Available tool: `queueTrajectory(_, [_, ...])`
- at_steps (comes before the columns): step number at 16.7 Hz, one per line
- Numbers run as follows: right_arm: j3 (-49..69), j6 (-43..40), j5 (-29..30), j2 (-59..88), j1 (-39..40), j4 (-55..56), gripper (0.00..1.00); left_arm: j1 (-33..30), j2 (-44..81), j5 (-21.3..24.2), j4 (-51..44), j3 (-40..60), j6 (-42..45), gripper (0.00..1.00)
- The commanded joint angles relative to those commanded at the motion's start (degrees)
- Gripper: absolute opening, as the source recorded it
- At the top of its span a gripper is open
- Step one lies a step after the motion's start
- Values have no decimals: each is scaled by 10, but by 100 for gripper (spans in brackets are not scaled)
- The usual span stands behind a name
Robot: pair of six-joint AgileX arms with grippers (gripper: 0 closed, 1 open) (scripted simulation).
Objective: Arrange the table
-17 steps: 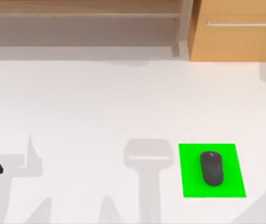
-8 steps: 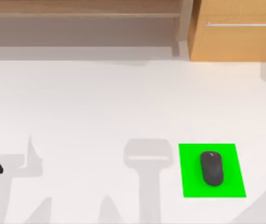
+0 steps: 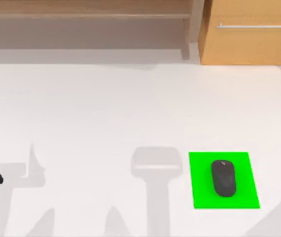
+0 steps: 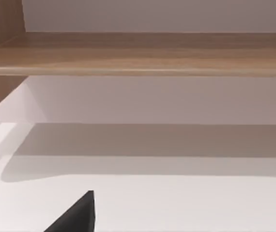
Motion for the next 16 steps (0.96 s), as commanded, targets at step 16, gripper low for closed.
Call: queueTrajectory(16, [-111,-12,-37,-77,-38,29,100,0,0,0,0,0,0,100])
